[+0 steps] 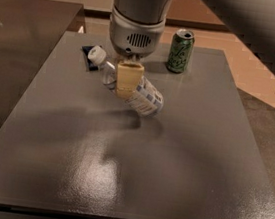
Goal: Knock blue plastic bottle over
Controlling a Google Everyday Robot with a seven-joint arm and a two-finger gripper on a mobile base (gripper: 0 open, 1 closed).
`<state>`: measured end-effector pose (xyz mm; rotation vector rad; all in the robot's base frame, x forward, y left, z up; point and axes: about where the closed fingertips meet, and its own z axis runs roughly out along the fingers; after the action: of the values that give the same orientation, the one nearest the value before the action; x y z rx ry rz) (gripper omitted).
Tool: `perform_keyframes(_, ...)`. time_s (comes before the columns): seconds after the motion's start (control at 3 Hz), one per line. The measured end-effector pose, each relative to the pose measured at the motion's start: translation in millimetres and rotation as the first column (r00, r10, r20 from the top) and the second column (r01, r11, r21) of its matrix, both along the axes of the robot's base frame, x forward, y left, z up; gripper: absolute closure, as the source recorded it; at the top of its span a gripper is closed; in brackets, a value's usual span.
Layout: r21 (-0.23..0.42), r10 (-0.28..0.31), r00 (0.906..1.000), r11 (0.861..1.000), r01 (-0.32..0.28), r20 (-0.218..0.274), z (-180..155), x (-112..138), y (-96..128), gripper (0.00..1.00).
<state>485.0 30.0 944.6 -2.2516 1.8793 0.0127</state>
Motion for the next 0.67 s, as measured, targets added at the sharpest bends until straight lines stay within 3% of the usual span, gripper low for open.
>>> perform_keyframes(0.33,-0.068,-0.001,0.9998,0.998,0.003,0.021,-10.7,8.1,-2.9,1.00)
perform_keyframes(0.67,-0.175,0.044,0.9972,0.984,-0.033,0.061,-26.5,6.7,2.4,0.82)
